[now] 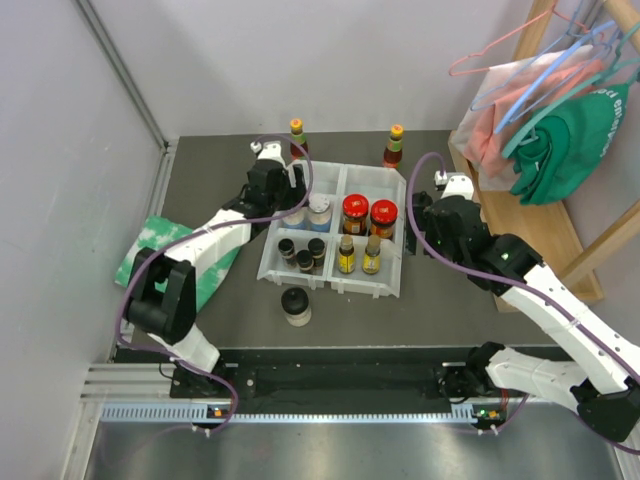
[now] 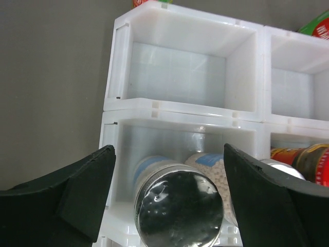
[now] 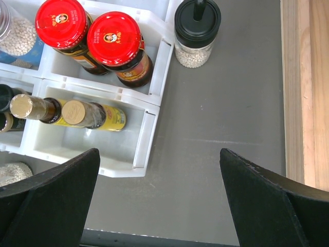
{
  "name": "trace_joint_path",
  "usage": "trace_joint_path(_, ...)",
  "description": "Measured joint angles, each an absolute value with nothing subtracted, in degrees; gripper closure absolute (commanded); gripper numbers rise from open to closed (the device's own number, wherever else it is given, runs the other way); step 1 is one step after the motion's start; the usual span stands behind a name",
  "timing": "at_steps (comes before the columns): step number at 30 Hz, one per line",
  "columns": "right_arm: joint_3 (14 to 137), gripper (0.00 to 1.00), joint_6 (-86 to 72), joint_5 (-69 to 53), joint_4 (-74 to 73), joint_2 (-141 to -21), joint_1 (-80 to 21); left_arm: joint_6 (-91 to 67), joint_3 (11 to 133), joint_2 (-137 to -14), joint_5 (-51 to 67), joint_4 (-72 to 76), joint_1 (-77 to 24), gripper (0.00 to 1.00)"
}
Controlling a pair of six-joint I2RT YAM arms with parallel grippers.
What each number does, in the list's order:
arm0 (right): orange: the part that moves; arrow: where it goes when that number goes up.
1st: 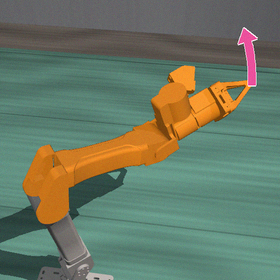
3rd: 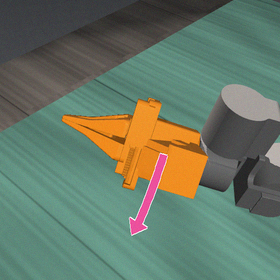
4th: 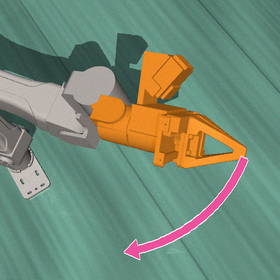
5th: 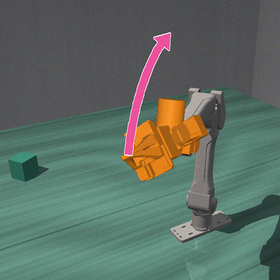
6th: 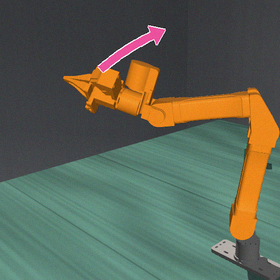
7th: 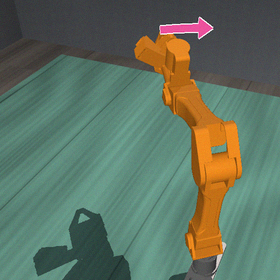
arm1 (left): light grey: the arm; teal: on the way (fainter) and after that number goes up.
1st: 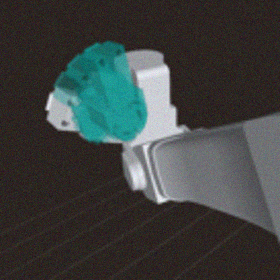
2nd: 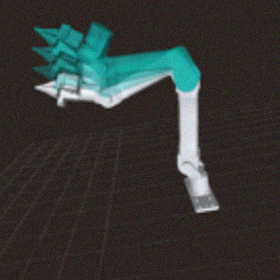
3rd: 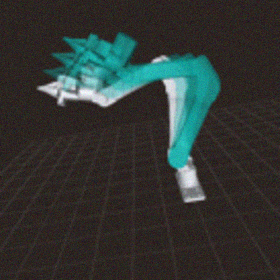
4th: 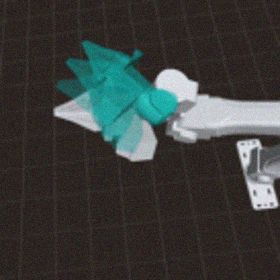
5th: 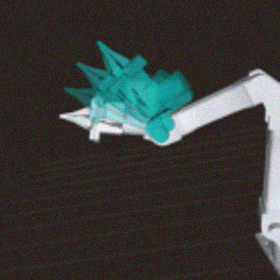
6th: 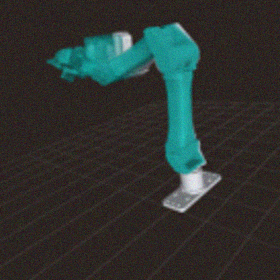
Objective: Organize the condiment bottles
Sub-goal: Place the bottle in the storage box, then pick up the bottle from the corner of the board.
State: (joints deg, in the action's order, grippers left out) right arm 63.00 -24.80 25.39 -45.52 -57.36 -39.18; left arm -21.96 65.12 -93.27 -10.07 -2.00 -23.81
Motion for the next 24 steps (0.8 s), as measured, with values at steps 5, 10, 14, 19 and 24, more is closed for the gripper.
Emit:
trace_joint_path(5,63.00,0.01,-25.10,25.41,-45.52,-57.34,-38.74,-21.76,65.14,-90.37,-10.37,-2.61,-23.83,0.01)
trace_joint_path(10,63.00,0.01,-25.04,25.04,-45.45,-57.47,-37.08,-21.02,65.14,-86.56,-11.42,-3.20,-23.83,0.01)
trace_joint_path(14,63.05,0.01,-24.03,23.73,-44.93,-59.57,-33.34,-20.51,66.15,-83.33,-11.42,-4.71,-23.81,0.01)
trace_joint_path(19,63.59,0.01,-22.48,22.06,-43.18,-66.35,-28.93,-20.01,69.14,-79.07,-12.34,-8.84,-23.81,0.01)
trace_joint_path(24,66.22,0.01,-22.09,19.86,-41.04,-73.36,-25.08,-20.05,69.56,-72.55,-15.38,-14.37,-23.81,0.01)
